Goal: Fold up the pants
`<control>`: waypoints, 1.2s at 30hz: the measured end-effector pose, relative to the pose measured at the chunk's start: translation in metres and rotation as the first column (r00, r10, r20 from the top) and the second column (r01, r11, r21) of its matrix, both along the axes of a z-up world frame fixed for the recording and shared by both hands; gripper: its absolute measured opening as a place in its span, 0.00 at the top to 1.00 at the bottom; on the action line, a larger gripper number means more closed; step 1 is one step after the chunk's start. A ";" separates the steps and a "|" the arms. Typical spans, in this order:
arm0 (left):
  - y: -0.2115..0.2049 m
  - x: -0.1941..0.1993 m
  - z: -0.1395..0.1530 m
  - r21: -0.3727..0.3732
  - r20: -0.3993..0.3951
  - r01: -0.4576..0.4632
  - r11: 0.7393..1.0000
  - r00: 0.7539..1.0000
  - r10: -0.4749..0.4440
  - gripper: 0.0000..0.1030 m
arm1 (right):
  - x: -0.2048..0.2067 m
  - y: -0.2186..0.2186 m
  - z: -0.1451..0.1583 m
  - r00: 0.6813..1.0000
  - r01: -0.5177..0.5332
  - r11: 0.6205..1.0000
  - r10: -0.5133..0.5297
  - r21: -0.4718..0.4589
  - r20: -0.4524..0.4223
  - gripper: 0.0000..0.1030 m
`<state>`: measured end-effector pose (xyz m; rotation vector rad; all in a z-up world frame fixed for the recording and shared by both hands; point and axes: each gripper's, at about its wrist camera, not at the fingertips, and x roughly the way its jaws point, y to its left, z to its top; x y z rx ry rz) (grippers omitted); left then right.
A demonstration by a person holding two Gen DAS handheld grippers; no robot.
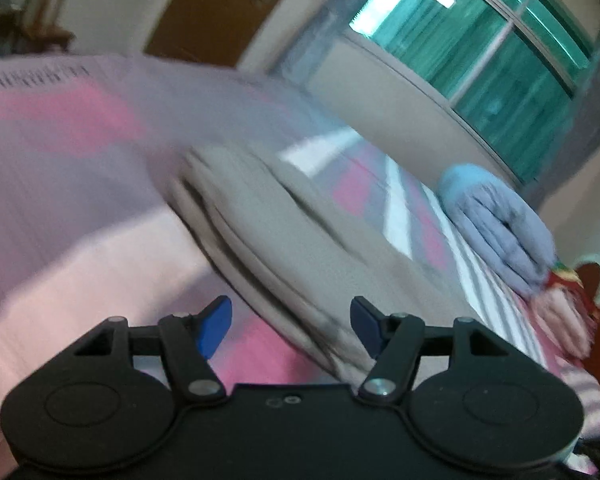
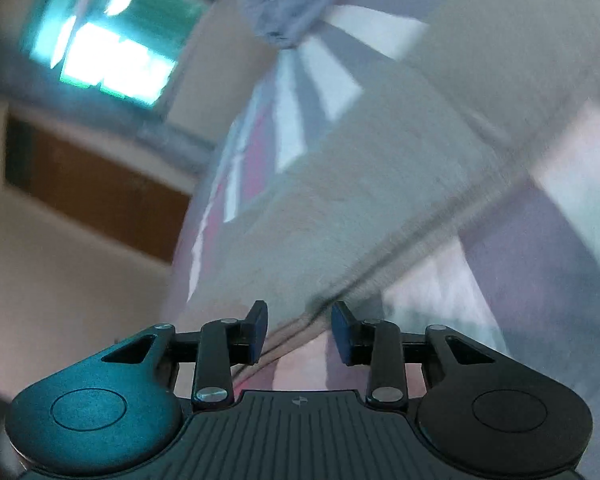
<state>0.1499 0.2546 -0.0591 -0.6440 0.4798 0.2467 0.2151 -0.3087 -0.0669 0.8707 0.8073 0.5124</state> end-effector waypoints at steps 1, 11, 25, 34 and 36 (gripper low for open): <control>0.006 0.002 0.001 0.003 -0.008 -0.021 1.000 1.000 0.021 0.45 | 0.001 0.005 0.005 1.000 -0.010 1.000 0.011 -0.023 0.028 0.65; 0.038 0.062 0.001 0.074 -0.174 -0.006 0.997 0.985 0.019 0.53 | 0.021 0.105 0.024 0.948 -0.091 0.885 0.218 -0.457 0.233 0.65; 0.055 0.066 0.004 0.074 -0.121 -0.042 0.996 0.991 0.051 0.56 | 0.069 0.157 0.032 0.891 -0.111 0.847 0.316 -0.520 0.325 0.66; 0.033 0.067 0.001 0.087 -0.113 -0.218 0.972 0.967 0.227 0.56 | 0.159 0.234 0.028 0.795 -0.269 0.771 0.516 -0.577 0.319 0.66; 0.029 0.068 0.002 0.083 -0.105 -0.262 0.961 0.957 0.270 0.57 | 0.173 0.246 0.021 0.770 -0.310 0.750 0.558 -0.584 0.308 0.66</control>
